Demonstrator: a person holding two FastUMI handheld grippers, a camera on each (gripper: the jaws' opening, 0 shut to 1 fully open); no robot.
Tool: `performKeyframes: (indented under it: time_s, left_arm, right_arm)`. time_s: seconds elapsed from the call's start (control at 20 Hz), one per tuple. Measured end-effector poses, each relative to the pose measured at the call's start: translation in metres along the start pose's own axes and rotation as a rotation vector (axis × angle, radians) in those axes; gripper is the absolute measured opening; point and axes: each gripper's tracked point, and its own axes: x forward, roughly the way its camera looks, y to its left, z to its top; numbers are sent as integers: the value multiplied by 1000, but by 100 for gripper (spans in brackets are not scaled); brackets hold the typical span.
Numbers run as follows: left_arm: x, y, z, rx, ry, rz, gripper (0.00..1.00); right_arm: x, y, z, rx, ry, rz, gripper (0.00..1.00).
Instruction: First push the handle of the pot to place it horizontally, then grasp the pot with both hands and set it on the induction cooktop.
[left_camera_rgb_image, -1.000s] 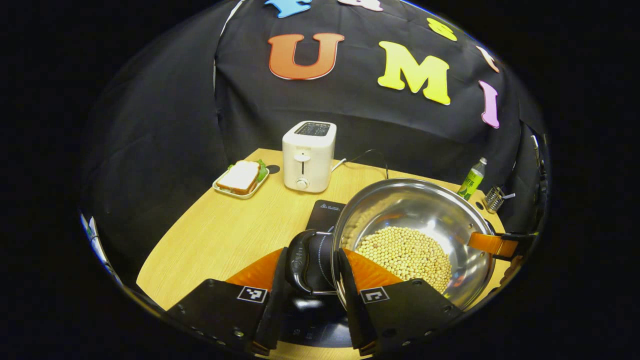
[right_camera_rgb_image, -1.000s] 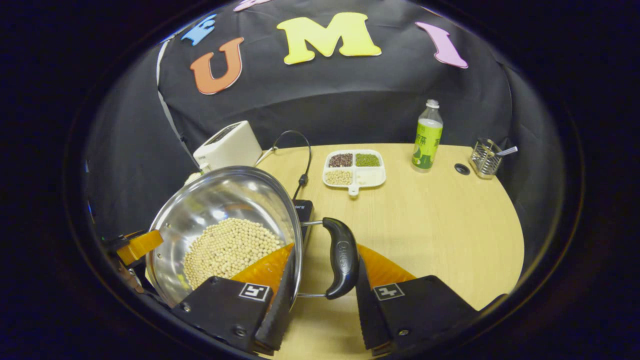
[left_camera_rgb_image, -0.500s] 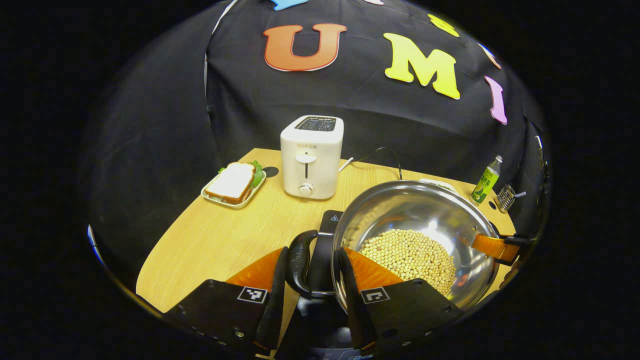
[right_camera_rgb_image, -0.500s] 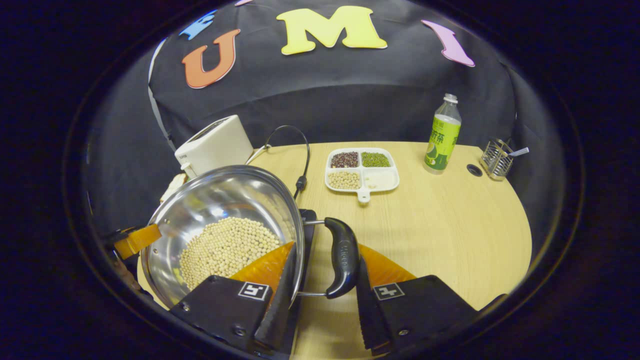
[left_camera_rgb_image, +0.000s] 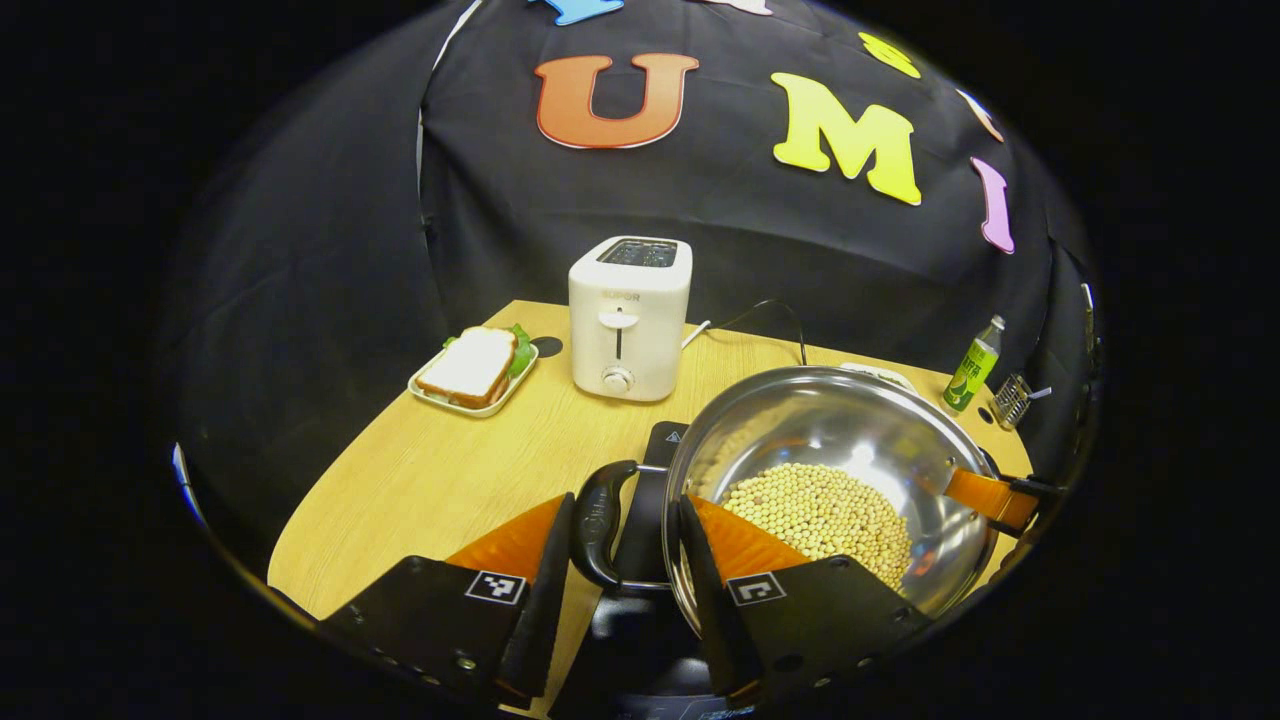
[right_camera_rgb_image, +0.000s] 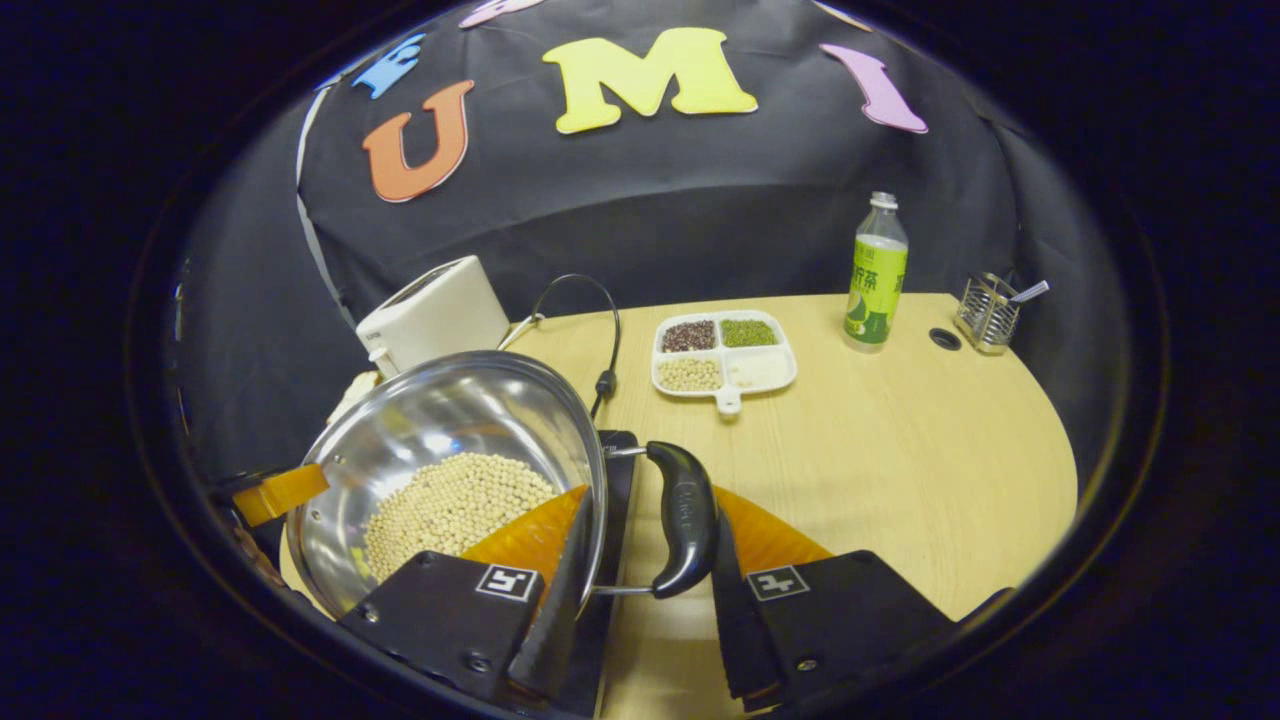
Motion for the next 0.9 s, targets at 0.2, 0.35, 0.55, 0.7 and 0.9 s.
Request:
performKeyframes:
  time_s: [0.2, 0.35, 0.55, 0.7, 0.9]
  left_arm:
    - [-9, 2, 4, -20, -42, 12, 60]
    - [-20, 10, 20, -41, -138, 37, 64]
    - [-55, 4, 13, -59, -151, 16, 55]
    - [-83, -2, 14, -49, -180, -2, 62]
    - [-114, -26, 10, -59, -200, -59, 78]
  right_arm:
    - [3, 2, 7, 72, -80, 73, 65]
    - [6, 3, 14, 98, -148, 137, 65]
    - [-5, -1, 17, 143, -215, 192, 68]
    - [-30, 0, 26, 121, -284, 224, 71]
    - [-70, -13, 28, 84, -340, 190, 96]
